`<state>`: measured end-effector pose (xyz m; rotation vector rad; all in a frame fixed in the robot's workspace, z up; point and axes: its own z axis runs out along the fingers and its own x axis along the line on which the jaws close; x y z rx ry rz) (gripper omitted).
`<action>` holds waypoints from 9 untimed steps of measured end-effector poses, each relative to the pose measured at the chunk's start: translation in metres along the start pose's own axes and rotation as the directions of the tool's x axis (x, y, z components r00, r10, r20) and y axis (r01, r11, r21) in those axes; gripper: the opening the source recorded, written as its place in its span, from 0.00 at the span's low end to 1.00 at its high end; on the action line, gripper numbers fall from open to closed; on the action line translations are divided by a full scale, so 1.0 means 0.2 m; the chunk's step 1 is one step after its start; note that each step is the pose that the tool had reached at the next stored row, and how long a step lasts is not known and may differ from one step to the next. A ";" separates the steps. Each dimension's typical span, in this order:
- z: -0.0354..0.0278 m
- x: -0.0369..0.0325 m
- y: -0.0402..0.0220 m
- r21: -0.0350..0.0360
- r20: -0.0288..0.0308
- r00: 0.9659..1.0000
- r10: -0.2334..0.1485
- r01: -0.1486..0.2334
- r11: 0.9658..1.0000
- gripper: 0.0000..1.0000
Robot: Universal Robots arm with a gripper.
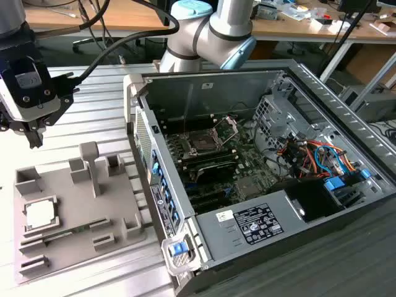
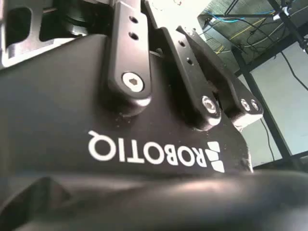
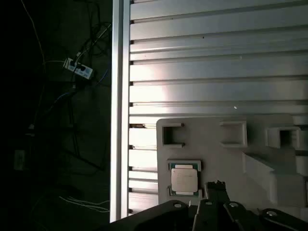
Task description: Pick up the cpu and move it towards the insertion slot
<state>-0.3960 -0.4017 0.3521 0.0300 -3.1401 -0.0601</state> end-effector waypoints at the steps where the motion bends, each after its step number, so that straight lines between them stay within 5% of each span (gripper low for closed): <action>1: 0.000 0.001 0.000 0.000 0.000 1.000 0.000 0.000 1.000 0.11; 9: 0.022 0.038 -0.001 0.000 0.000 1.000 0.000 0.000 1.000 0.11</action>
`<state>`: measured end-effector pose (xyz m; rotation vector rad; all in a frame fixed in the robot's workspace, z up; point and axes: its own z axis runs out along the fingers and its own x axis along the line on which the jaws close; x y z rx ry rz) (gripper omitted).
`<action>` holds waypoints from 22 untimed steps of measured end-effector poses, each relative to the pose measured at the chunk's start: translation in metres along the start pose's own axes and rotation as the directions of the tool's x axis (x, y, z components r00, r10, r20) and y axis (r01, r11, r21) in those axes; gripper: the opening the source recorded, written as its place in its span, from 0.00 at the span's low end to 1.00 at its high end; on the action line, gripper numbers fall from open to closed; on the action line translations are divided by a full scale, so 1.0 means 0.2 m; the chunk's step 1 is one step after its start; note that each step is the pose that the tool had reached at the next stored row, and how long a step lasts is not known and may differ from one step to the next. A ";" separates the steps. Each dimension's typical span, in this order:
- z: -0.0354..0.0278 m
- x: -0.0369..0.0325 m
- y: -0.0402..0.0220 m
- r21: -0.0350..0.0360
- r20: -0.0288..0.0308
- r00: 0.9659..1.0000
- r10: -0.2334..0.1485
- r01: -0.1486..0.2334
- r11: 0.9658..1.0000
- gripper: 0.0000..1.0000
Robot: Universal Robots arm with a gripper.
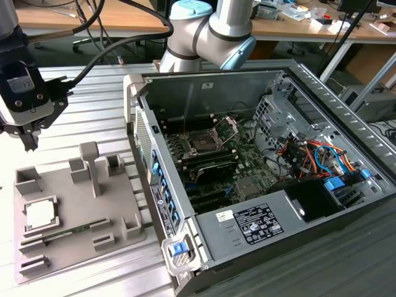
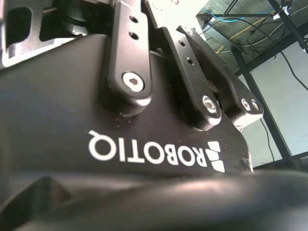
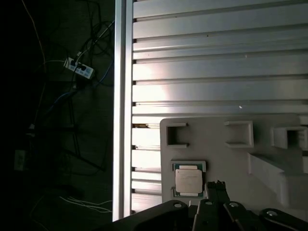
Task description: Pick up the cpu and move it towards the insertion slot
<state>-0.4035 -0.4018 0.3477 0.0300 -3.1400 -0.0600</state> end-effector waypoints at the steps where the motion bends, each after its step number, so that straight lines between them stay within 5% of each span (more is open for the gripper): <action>1: 0.000 0.001 0.000 0.000 0.000 1.000 0.000 0.000 1.000 0.11; 22: 0.004 0.023 -0.008 0.000 0.000 1.000 0.000 0.000 1.000 0.11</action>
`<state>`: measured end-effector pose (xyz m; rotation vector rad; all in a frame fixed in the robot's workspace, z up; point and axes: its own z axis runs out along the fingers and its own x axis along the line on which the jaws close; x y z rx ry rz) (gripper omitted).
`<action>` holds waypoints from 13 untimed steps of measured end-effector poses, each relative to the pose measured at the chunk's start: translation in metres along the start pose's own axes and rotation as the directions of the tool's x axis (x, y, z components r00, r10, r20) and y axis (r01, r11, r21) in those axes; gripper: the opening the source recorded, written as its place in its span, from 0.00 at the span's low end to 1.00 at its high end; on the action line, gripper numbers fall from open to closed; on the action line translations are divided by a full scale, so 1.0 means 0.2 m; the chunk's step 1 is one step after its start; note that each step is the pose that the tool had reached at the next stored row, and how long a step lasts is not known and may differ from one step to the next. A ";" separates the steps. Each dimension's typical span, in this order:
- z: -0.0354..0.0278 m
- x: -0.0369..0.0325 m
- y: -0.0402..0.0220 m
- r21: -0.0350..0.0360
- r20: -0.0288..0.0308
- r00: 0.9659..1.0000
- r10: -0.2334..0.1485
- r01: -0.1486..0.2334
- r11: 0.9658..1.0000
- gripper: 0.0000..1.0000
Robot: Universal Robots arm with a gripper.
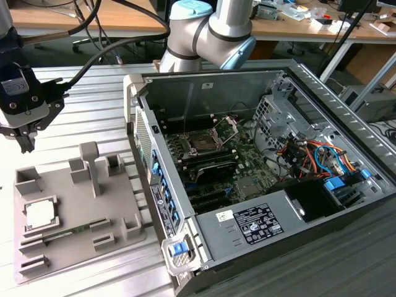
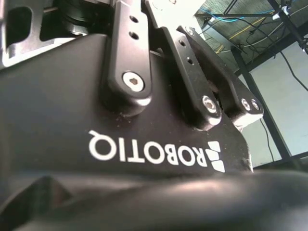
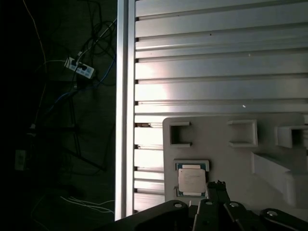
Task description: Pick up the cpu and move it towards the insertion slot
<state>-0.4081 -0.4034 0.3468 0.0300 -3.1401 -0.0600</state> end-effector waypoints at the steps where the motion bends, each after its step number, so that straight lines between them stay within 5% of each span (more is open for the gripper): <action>1: 0.000 0.001 0.000 0.000 0.000 1.000 0.000 0.000 1.000 0.11; 13: 0.002 0.013 -0.001 0.000 0.000 1.000 0.000 0.000 1.000 0.11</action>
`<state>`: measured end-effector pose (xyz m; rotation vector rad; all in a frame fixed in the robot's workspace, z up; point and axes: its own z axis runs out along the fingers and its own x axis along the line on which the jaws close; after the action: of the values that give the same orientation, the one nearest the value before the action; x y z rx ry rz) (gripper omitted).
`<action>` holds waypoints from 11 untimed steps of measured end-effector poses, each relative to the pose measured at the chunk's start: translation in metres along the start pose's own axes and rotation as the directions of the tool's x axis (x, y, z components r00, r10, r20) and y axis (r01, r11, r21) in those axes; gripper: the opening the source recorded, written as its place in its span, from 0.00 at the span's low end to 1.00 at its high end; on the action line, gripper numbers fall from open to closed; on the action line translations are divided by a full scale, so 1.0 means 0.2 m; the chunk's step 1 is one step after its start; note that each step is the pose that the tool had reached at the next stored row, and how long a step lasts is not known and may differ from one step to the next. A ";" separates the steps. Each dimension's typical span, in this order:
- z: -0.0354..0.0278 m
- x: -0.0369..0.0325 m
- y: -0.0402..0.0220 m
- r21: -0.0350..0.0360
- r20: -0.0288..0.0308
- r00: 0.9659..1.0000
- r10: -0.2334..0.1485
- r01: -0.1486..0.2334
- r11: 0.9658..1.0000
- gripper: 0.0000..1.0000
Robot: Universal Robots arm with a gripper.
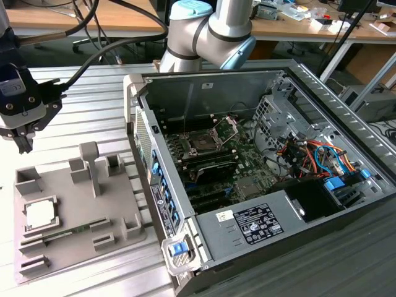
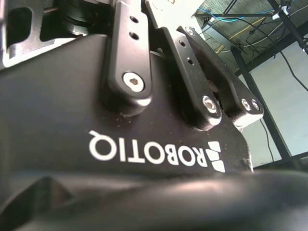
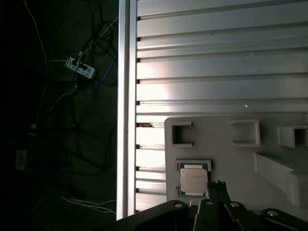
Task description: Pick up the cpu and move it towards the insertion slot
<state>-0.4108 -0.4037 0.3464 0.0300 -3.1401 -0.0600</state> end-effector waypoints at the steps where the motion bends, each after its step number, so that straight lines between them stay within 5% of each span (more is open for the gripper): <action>1: 0.000 0.001 0.000 0.000 0.000 1.000 0.000 0.000 1.000 0.11; 11: 0.002 0.013 0.000 0.000 0.000 1.000 0.000 0.000 1.000 0.11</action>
<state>-0.4133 -0.4038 0.3460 0.0300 -3.1401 -0.0600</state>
